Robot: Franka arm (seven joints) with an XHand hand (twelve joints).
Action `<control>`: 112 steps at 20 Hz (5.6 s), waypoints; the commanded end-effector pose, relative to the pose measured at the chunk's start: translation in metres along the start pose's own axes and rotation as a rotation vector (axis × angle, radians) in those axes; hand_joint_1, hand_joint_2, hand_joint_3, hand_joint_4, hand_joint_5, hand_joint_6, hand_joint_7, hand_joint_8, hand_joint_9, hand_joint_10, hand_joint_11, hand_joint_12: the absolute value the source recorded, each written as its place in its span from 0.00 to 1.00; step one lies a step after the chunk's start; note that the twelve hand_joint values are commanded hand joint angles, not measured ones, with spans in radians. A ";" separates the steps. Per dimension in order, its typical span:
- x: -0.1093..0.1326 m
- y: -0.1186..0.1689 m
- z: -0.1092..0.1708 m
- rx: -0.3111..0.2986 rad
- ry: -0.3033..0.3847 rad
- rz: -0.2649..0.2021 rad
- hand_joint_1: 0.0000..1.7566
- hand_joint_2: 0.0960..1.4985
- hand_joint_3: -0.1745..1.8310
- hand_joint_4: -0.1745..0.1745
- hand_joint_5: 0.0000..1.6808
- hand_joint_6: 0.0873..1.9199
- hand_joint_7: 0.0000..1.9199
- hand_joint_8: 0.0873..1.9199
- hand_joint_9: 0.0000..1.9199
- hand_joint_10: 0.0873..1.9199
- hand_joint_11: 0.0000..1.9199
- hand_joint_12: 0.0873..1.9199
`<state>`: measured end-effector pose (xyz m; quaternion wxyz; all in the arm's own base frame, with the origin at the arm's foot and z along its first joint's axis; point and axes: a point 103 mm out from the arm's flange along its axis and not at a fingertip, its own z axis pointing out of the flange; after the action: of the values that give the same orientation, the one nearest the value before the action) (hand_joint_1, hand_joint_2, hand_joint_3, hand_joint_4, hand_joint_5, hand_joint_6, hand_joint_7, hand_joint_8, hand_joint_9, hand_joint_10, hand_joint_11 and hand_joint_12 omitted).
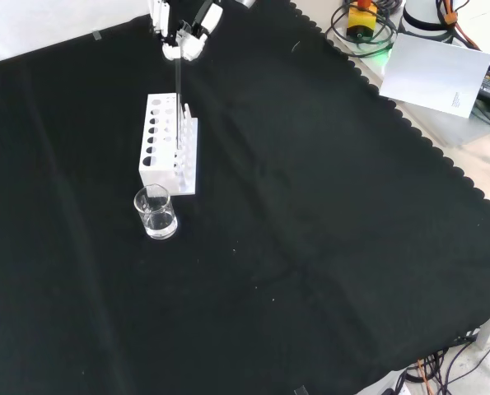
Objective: Put the glass rod back on the white test tube rack.
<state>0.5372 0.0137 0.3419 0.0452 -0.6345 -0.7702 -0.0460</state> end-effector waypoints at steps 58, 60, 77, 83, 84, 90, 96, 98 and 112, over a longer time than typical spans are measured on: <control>-0.041 0.023 0.026 0.050 0.017 0.008 0.74 0.67 0.09 0.00 0.77 0.03 0.62 0.49 0.89 0.31 0.77 0.47; -0.039 0.025 0.030 0.060 0.017 0.002 0.74 0.66 0.09 0.00 0.77 0.03 0.62 0.49 0.89 0.31 0.77 0.47; -0.053 0.040 0.068 0.158 0.017 0.021 0.74 0.67 0.09 0.00 0.77 0.03 0.62 0.49 0.89 0.31 0.77 0.47; -0.050 0.043 0.068 0.159 0.015 0.022 0.74 0.67 0.09 0.00 0.77 0.03 0.62 0.49 0.89 0.31 0.77 0.47; -0.050 0.043 0.068 0.158 0.015 0.023 0.74 0.67 0.09 0.00 0.77 0.03 0.62 0.49 0.89 0.31 0.77 0.47; -0.055 0.040 0.073 0.163 0.031 0.031 0.74 0.67 0.09 0.00 0.77 0.03 0.62 0.49 0.89 0.31 0.77 0.47; -0.055 0.039 0.074 0.170 0.035 0.028 0.74 0.66 0.09 0.00 0.76 0.03 0.62 0.48 0.89 0.31 0.77 0.47; -0.055 0.039 0.074 0.170 0.039 0.028 0.74 0.66 0.09 0.00 0.76 0.03 0.62 0.48 0.89 0.31 0.77 0.47; -0.048 0.043 0.078 0.249 0.063 0.005 0.80 0.65 0.00 0.00 0.51 0.42 0.76 0.07 0.90 0.26 0.85 0.40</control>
<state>0.5895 -0.0192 0.2615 0.1476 -0.6276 -0.7638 0.0309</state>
